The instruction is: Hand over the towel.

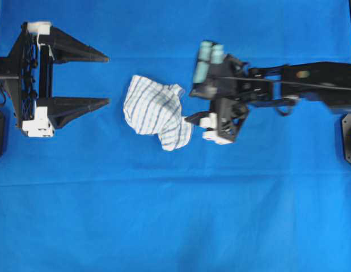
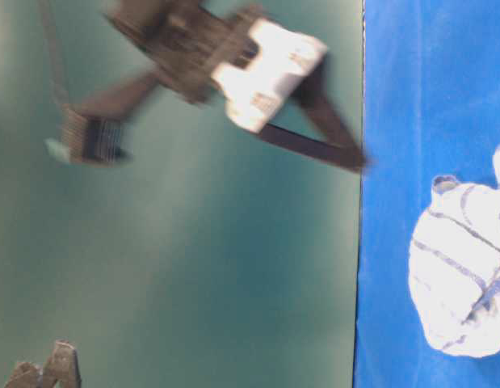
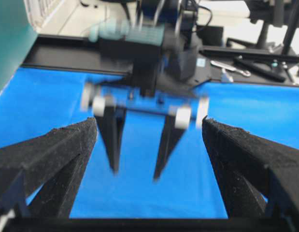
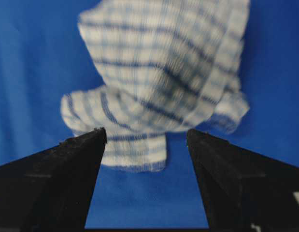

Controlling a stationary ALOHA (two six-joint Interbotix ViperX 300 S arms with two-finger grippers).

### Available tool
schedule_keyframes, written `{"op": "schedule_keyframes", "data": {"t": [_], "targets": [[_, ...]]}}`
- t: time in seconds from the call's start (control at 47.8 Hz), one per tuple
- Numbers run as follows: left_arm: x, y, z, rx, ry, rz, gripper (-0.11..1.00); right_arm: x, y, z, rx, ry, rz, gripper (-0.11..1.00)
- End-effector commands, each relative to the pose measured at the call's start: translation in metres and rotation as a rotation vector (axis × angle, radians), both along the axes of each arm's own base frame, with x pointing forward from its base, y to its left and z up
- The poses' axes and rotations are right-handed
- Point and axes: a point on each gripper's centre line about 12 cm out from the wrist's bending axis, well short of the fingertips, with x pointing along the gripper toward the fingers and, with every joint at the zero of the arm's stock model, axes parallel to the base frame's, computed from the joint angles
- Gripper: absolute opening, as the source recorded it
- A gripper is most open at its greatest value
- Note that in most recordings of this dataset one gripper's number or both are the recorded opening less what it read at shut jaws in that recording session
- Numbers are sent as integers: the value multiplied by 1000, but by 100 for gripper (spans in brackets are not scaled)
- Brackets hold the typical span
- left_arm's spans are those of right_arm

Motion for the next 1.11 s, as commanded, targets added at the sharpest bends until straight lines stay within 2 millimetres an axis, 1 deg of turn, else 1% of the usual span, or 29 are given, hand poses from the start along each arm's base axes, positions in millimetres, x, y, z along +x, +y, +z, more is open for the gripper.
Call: {"op": "schedule_keyframes", "data": {"t": [0.0, 0.167, 0.293, 0.355, 0.439, 0.543, 0.711, 0.753, 0.857, 0.962, 1.003, 1.087], "targets": [[0, 0, 6, 0, -20, -1, 93, -12, 1, 41, -27, -131, 5, 70], [0, 0, 6, 0, -18, -2, 93, -37, 3, 81, -80, -317, 20, 69], [0, 0, 5, 1, -17, -1, 93, -56, 6, 97, -102, -433, 25, 69], [0, 0, 5, 1, -17, -1, 93, -64, 7, 102, -107, -480, 26, 69], [1, 0, 3, 1, -11, -1, 93, -69, 8, 101, -112, -512, 28, 69], [2, 0, 2, 0, -5, -1, 93, -70, 8, 99, -112, -522, 28, 69], [0, 0, 3, 2, -9, -1, 93, -72, 8, 101, -117, -529, 30, 69], [-3, -1, 2, -1, -6, -1, 93, -76, 8, 102, -119, -533, 31, 69], [-19, -2, 2, 0, 14, -3, 93, -93, 10, 106, -121, -534, 29, 69], [-40, -3, 3, -5, 17, -4, 93, -120, 13, 106, -123, -543, 27, 69], [-52, -4, 2, -6, 6, -5, 93, -131, 14, 105, -123, -553, 25, 69], [-69, -5, -3, 3, -9, -5, 92, -151, 16, 98, -124, -571, 24, 69]]}}
